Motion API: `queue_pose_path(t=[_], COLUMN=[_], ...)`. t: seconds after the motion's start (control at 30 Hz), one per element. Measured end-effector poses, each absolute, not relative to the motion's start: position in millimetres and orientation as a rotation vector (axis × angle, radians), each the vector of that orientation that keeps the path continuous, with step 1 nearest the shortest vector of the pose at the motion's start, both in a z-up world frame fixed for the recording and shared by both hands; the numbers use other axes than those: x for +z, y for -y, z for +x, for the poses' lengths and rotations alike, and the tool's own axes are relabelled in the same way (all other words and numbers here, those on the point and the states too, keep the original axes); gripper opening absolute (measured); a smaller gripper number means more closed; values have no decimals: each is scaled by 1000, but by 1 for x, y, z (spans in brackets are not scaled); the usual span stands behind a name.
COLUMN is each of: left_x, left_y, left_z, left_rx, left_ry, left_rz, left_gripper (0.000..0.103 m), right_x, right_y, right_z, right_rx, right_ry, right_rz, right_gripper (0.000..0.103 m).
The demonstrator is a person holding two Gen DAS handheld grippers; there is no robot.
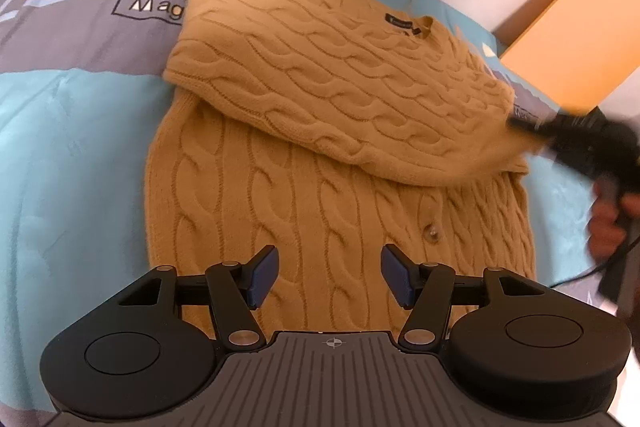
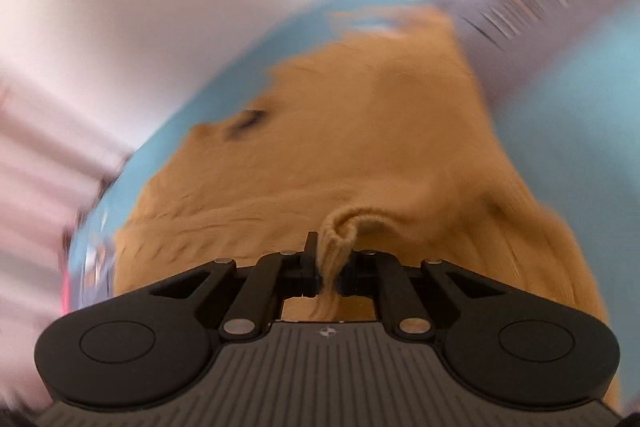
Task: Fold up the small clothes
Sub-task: 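Grasp the folded sleeve cuff with the right gripper and straighten it along the body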
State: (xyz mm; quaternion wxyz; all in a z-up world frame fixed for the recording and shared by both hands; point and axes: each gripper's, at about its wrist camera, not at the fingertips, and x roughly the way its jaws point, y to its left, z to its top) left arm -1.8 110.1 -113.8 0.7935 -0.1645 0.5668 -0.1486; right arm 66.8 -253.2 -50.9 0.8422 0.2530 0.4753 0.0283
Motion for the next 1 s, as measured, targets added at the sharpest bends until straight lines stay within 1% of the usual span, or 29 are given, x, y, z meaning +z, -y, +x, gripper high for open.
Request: queue_pose_path(t=[0.07, 0.17, 0.23, 0.27, 0.33, 0.47, 0.57, 0.67, 0.73, 0.8, 0.83, 0.9, 0.97, 1.0], left_x=[-112, -110, -111, -112, -115, -116, -114, -110, -109, -107, -106, -103, -100, -99], left_y=[-107, -101, -98, -98, -96, -93, -87, -81, -78, -75, -74, -72, -71, -71], left_z=[0, 1, 1, 1, 2, 8, 13, 20, 24, 29, 32, 37, 41, 44], left_rx=[-324, -331, -331, -330, -326, -314, -312, -316, -313, -309, -304, -291, -260, -245], left_ry=[-1213, -1207, -1213, -1217, -1231, -1245, -1246, -1235, -1227, -1222, -1220, -1207, -1195, -1192], left_rz=[-352, -343, -338, -337, -335, -317, -298, -272, -254, -245, -237, -209, -165, -150], left_gripper=[103, 103, 103, 103, 103, 103, 103, 103, 103, 103, 103, 103, 103, 103], right_x=[-16, 39, 52, 49, 23, -57, -74, -68, -64, -68, -74, -83, -87, -86], right_y=[240, 245, 263, 271, 288, 318, 324, 324, 327, 330, 331, 335, 344, 347], right_z=[79, 82, 82, 85, 96, 120, 116, 116, 115, 115, 117, 117, 110, 106], right_rx=[153, 300, 317, 300, 219, 28, 6, 20, 31, 24, 5, -42, -73, -88], right_ry=[-903, -669, -588, -592, -666, -965, -976, -932, -893, -914, -947, -1008, -1012, -1009], right_rz=[411, 331, 332, 326, 296, 300, 332, 357, 363, 365, 344, 339, 366, 372], right_gripper=[9, 9, 9, 9, 10, 10, 11, 11, 14, 15, 17, 24, 40, 43])
